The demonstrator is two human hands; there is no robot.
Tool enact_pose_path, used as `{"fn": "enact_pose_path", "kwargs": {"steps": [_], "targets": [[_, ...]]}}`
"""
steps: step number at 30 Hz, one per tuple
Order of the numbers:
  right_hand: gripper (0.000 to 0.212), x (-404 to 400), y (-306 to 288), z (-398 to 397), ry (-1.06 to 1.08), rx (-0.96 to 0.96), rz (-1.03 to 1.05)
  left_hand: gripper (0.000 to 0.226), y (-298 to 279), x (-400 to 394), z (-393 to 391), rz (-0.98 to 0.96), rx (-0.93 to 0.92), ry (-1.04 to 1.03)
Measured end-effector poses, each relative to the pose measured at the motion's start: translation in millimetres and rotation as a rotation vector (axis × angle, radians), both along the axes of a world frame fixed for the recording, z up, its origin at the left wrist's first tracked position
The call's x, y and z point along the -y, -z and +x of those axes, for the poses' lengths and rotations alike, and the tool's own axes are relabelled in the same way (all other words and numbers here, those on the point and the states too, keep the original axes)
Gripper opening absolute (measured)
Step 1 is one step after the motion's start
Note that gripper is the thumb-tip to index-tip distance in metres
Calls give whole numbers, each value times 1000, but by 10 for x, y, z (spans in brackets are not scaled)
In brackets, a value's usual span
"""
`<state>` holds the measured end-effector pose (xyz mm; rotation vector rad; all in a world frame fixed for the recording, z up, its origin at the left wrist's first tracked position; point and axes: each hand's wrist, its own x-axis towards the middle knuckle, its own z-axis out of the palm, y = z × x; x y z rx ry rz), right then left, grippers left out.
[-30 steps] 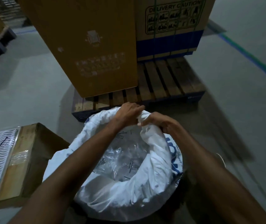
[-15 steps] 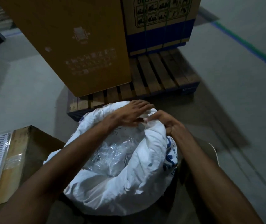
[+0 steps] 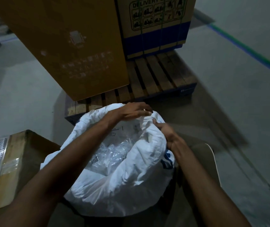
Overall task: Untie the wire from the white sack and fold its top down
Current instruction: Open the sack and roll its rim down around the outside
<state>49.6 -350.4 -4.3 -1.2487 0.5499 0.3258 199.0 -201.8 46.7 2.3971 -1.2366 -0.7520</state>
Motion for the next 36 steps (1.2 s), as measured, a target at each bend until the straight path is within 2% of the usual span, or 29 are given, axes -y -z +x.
{"fn": "enact_pose_path", "kwargs": {"steps": [2, 3, 5, 7, 9, 11, 14, 16, 18, 20, 22, 25, 28, 30, 31, 34, 35, 36], "targets": [[18, 23, -48, 41, -52, 103, 179, 44, 88, 26, -73, 39, 86, 25], [15, 0, -107, -1, -31, 134, 178, 43, 120, 54, -86, 45, 131, 1], [28, -80, -245, -76, 17, 132, 104, 46, 148, 106, -61, 82, 266, -77], [43, -172, -242, -106, 65, -4, -29, 45, 166, 131, -22, 150, 378, -186], [50, -273, -256, -179, 83, -127, -318, 39, 202, 171, -20, 146, 362, -321], [50, -324, -174, -229, 198, -147, -340, 37, 196, 236, -85, 86, 328, -405], [42, -336, -60, -220, 388, -188, 23, 32, 108, 250, -271, -64, 280, -413], [30, -302, -58, -178, 438, -79, 325, 31, 27, 130, -527, -243, 268, -459], [36, -271, -129, -176, 438, -24, 585, 39, -43, -73, -895, -355, 210, -508], [38, -282, -186, -204, 418, -10, 726, 48, -37, -326, -1297, -371, 76, -533], [32, -323, -179, -231, 475, 3, 660, 58, 64, -554, -1637, -359, 24, -527], [36, -468, -228, -289, 446, -13, 484, 38, 283, -658, -1911, -520, 33, -601], [65, -638, -184, -442, 365, -8, 32, 24, 432, -596, -2058, -636, 164, -642], [71, -790, -217, -646, 415, -22, -278, 22, 495, -505, -2184, -591, 295, -546], [72, -832, -206, -748, 446, -49, -330, 21, 522, -438, -2268, -541, 390, -507], [70, -907, -223, -933, 506, -151, -244, 22, 552, -331, -2527, -480, 571, -424], [69, -844, -204, -952, 517, -144, -121, 23, 569, -351, -2598, -505, 562, -416], [65, -840, -168, -939, 524, -153, 12, 29, 561, -420, -2666, -547, 463, -442]]}}
